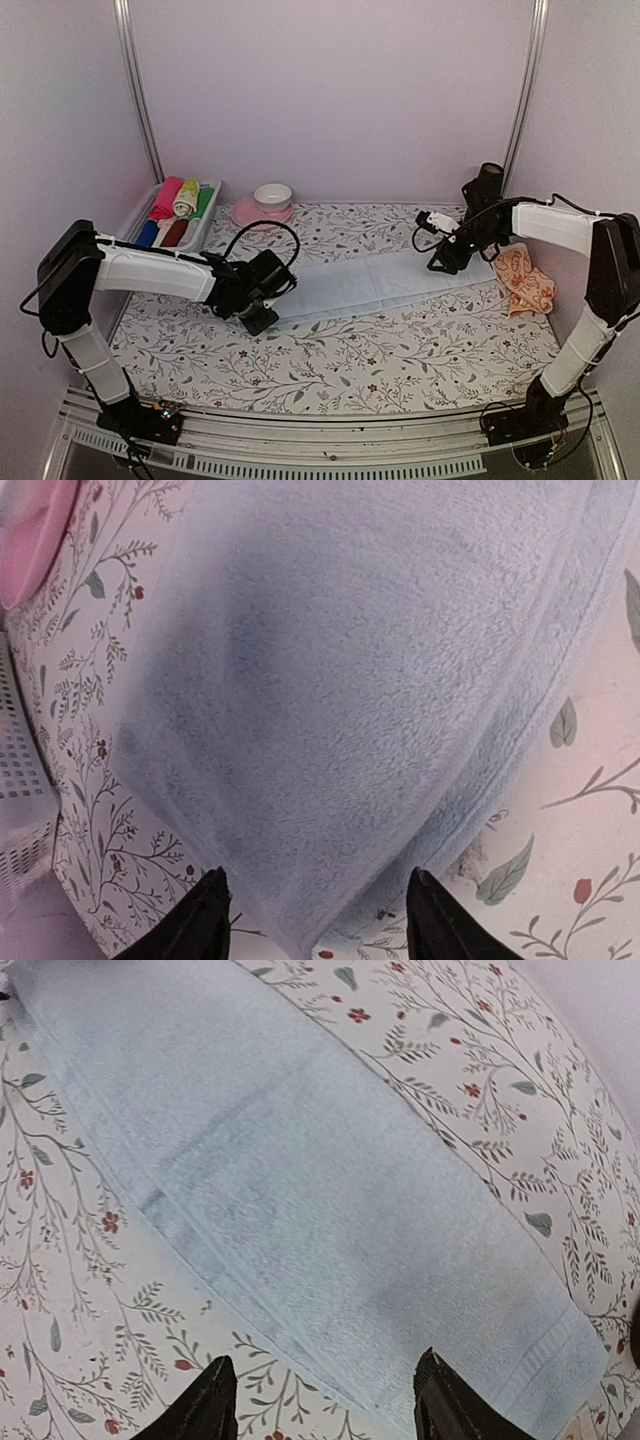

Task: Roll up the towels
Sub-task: Adjust the towel at the center of the board.

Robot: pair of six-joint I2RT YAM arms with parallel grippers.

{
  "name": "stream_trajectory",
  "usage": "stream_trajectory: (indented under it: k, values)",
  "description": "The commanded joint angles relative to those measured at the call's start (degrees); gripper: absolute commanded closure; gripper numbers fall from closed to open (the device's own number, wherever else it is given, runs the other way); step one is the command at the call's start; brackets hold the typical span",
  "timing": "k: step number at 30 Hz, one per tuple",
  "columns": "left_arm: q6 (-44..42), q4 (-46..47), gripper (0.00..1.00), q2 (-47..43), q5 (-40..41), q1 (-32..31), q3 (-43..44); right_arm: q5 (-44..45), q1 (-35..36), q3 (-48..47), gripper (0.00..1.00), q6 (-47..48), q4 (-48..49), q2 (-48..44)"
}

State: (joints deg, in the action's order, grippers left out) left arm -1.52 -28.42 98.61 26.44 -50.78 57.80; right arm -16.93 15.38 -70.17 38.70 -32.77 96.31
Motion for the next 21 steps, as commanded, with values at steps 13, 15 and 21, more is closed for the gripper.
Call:
stream_trajectory:
  k: [13, 15, 21]
  values:
    - [1.2, -2.9, 0.47, 1.7, 0.0, -0.9, -1.9, 2.6, 20.6, 9.2, 0.46, 21.9, 16.1, -0.8]
    - [1.4, -3.2, 0.49, 2.2, 0.5, -0.8, -1.8, 5.0, 21.5, 9.8, 0.49, 21.7, 18.7, 0.6]
    - [1.9, -3.3, 0.54, 2.5, 0.4, -0.6, -2.4, 12.0, 23.7, 9.5, 0.57, 20.7, 24.4, 6.0]
